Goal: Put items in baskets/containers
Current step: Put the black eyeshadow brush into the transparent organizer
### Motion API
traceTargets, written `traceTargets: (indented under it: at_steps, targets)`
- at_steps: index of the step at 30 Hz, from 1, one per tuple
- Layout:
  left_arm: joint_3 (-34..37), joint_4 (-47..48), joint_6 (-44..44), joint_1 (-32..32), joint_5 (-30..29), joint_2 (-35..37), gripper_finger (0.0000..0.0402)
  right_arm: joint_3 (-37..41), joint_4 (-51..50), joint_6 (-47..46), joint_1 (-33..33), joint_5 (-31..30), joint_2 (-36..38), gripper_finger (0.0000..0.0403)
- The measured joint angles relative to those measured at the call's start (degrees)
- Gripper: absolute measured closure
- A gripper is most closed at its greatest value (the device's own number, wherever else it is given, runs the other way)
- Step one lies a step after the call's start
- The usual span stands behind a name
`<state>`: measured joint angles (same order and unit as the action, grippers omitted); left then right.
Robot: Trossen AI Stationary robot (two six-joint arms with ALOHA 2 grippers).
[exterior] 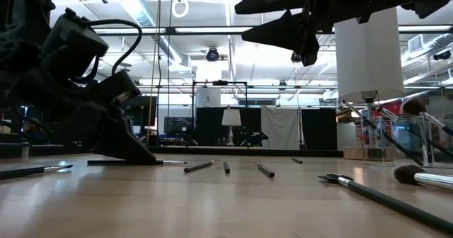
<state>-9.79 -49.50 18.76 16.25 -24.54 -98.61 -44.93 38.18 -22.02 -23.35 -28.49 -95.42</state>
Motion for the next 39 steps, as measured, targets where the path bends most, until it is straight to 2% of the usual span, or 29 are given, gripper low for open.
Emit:
traceTargets:
  at_steps: [14, 22, 29, 36, 39]
  targets:
    - [0.33, -5.47, 0.09, -0.01, 0.93, 2.28, 0.0390, 0.00, -0.55, 0.00, -0.25, 0.02, 0.02, 0.0195]
    - [0.21, -8.24, -1.20, 0.00, -0.71, 9.44, 0.0390, 0.00, -0.93, -0.56, -0.22, 0.02, 0.02, 0.0195]
    - [-0.25, -18.04, -5.61, 0.86, 3.50, 15.57, 0.0391, 0.00, -4.48, -3.70, 0.65, 0.02, 0.01, 0.0195]
    - [-7.82, -19.27, -8.03, 1.03, 9.96, 15.70, 0.0390, -1.45, -0.90, 2.03, 1.17, -0.20, -3.60, 0.0195]
    - [-11.45, -17.33, -9.82, 1.42, 10.67, 14.83, 0.0390, -4.28, -0.11, 6.86, 1.19, -3.08, -6.05, 0.0195]
